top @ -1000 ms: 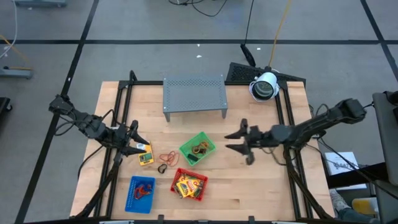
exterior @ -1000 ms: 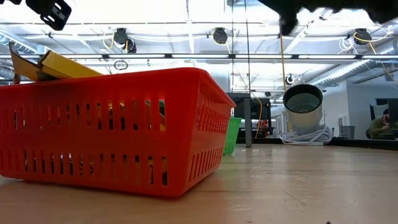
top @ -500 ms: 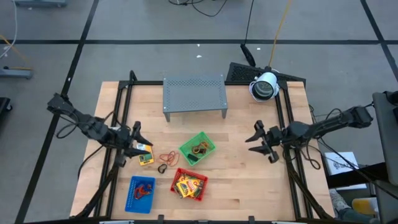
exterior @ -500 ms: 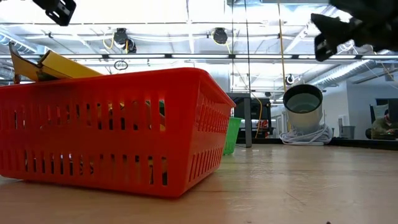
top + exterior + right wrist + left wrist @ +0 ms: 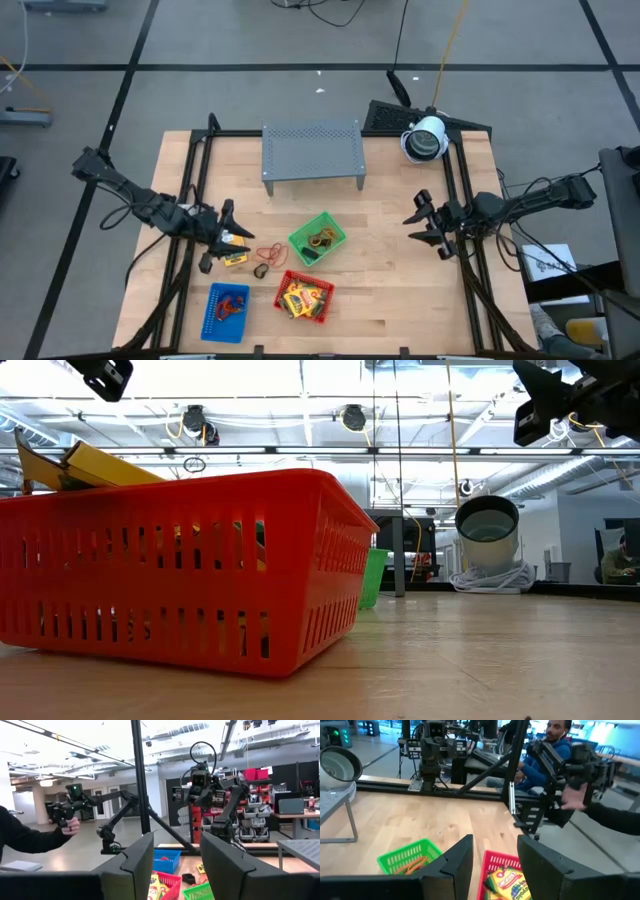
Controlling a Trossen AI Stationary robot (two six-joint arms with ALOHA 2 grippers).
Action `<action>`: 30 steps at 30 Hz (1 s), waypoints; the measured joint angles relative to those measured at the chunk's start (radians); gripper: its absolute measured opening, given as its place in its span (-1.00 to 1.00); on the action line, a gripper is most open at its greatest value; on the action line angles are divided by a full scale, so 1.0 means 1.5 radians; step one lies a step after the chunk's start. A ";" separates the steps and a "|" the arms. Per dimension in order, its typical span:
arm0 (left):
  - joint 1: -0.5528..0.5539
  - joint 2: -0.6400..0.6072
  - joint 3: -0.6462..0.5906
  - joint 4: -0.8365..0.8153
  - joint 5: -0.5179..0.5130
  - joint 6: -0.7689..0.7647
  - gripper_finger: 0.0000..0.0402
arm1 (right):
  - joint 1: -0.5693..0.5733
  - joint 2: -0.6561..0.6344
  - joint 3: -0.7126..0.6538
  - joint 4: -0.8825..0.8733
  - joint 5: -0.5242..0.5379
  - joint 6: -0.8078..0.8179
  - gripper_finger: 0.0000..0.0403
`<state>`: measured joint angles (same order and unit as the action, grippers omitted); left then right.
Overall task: Pick & Place Office Desk Supplies
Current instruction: Put the black rubber band into the green basket
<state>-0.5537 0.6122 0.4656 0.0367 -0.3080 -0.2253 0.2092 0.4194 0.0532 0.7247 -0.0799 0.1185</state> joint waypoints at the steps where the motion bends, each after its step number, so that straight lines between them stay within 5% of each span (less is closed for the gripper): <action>1: 0.000 0.003 0.000 -0.002 0.000 0.005 -0.20 | 0.000 0.000 0.000 -0.003 0.000 0.000 -0.25; 13: 0.015 0.016 0.000 -0.008 -0.022 0.141 -0.20 | 0.000 0.000 -0.001 -0.002 0.000 0.000 -0.24; 24: 0.067 0.016 0.000 -0.009 -0.023 -0.108 -0.20 | 0.000 0.000 -0.002 -0.002 0.000 0.000 -0.25; 30: 0.075 0.026 0.143 -0.270 -0.033 -0.255 -0.20 | 0.000 0.000 -0.002 -0.002 0.000 0.000 -0.26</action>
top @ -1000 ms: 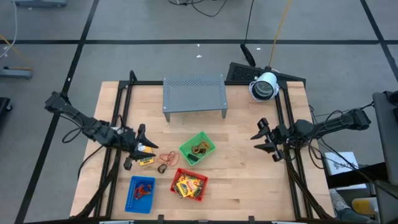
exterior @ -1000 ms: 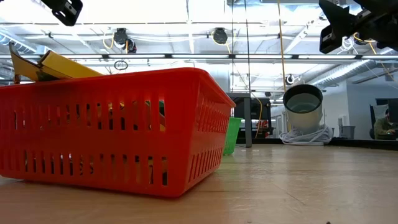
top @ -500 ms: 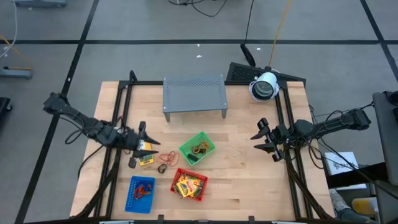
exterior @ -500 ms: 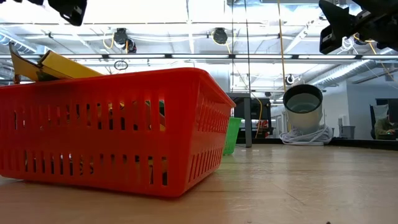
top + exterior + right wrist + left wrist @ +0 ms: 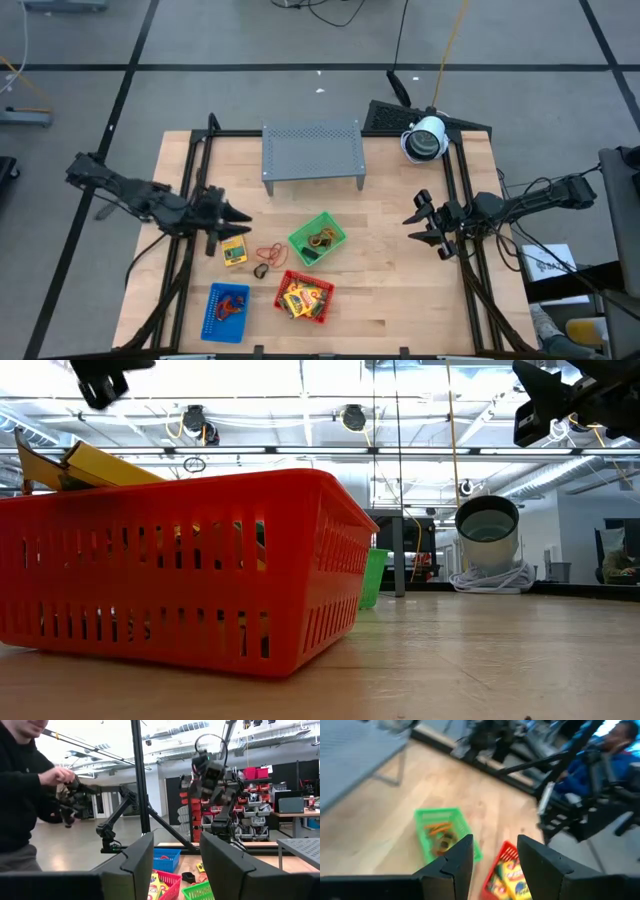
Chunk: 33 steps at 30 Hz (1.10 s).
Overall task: Pick & Place Office Desk Supplies
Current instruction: Put the black rubber band into the green basket
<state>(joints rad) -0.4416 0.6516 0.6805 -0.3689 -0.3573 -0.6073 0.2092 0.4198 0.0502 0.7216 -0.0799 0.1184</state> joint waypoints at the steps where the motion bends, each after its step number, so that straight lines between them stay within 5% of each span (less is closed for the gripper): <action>1: 0.000 0.012 0.041 -0.065 -0.009 -0.023 -0.20 | 0.000 0.000 0.000 0.000 0.000 0.000 -0.27; 6: 0.016 0.103 0.189 -0.346 -0.023 -0.214 -0.20 | 0.000 0.000 0.000 0.000 0.000 0.000 -0.27; 11: 0.019 0.213 0.263 -0.503 0.072 -0.400 -0.20 | 0.000 0.000 0.000 0.000 0.000 0.000 -0.25; 23: 0.026 0.411 0.315 -0.495 0.240 -0.507 -0.20 | 0.000 0.000 0.000 0.000 0.000 0.000 -0.27; 33: 0.026 0.502 0.314 -0.449 0.272 -0.491 -0.20 | 0.000 0.000 0.000 0.000 0.000 0.000 -0.27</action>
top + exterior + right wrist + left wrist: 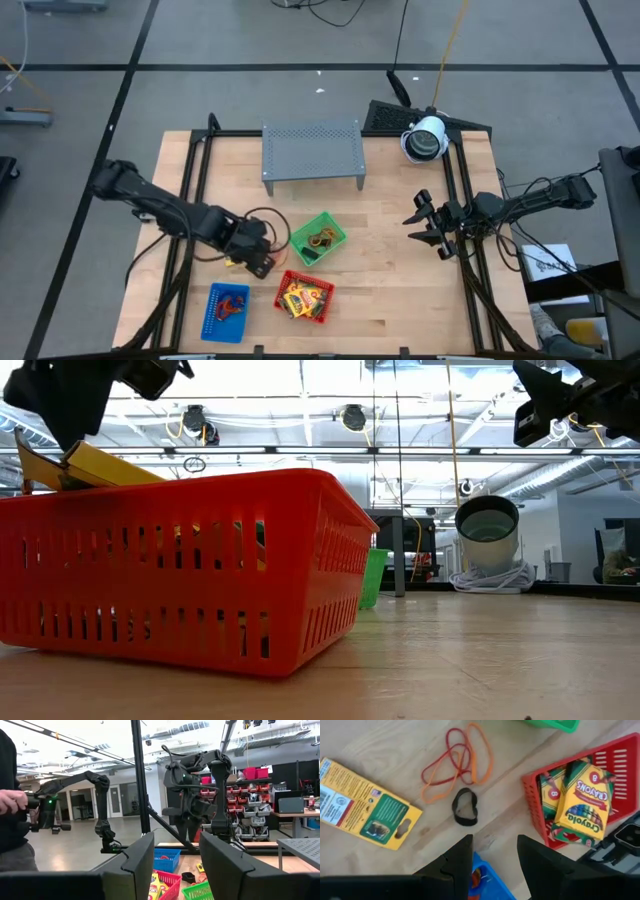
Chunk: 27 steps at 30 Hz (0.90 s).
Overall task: Pick & Place Office Desk Supplies
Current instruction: Put the black rubber band into the green basket
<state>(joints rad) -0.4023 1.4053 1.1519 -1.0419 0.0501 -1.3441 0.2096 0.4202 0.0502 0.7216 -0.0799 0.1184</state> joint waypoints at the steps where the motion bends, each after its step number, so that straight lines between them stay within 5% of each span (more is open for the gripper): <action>1: 0.001 0.006 0.000 0.000 -0.002 0.000 -0.20 | 0.000 0.000 0.000 0.000 0.000 0.000 -0.28; 14: 0.002 0.001 -0.189 0.195 0.024 -0.053 -0.20 | 0.000 0.000 0.000 0.000 0.000 0.000 -0.26; 27: 0.002 0.012 -0.233 0.209 0.015 -0.070 -0.20 | 0.000 0.000 0.000 0.000 0.000 0.000 -0.26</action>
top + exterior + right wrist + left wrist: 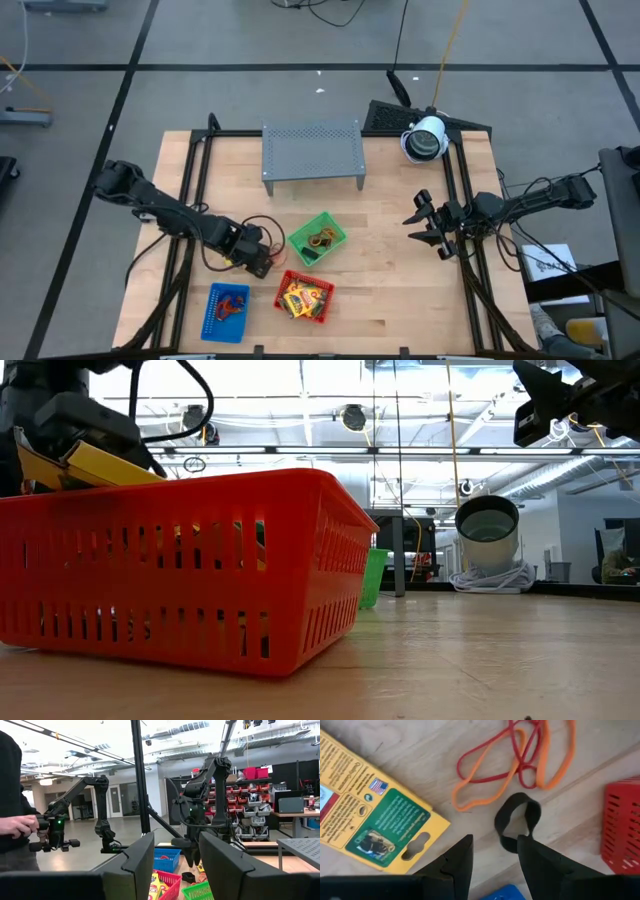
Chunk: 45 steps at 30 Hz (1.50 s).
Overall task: Pick & Place Office Desk Supplies
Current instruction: Put the black rubber band into the green basket
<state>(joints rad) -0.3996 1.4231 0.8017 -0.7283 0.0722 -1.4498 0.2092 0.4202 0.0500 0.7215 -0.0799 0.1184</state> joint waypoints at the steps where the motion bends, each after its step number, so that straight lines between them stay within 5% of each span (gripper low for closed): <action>1: 0.000 0.005 0.000 0.003 -0.001 0.000 -0.20 | 0.000 0.000 0.000 0.000 0.000 0.000 -0.26; 26: -0.006 0.115 0.002 0.078 0.031 0.017 -0.21 | 0.000 0.000 0.000 0.000 0.000 0.000 -0.28; 30: -0.007 0.115 0.002 0.075 0.016 0.016 -0.39 | 0.000 0.000 0.000 0.000 0.000 0.000 -0.28; 36: -0.014 0.116 0.002 0.080 0.005 0.033 -0.94 | 0.000 0.000 0.000 0.000 0.000 0.000 -0.26; 45: -0.032 0.059 0.003 0.123 0.004 0.019 -0.96 | 0.000 0.000 0.000 0.000 0.000 0.000 -0.28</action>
<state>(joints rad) -0.4482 1.5109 0.8062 -0.5431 0.0776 -1.4215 0.2096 0.4199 0.0500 0.7215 -0.0799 0.1184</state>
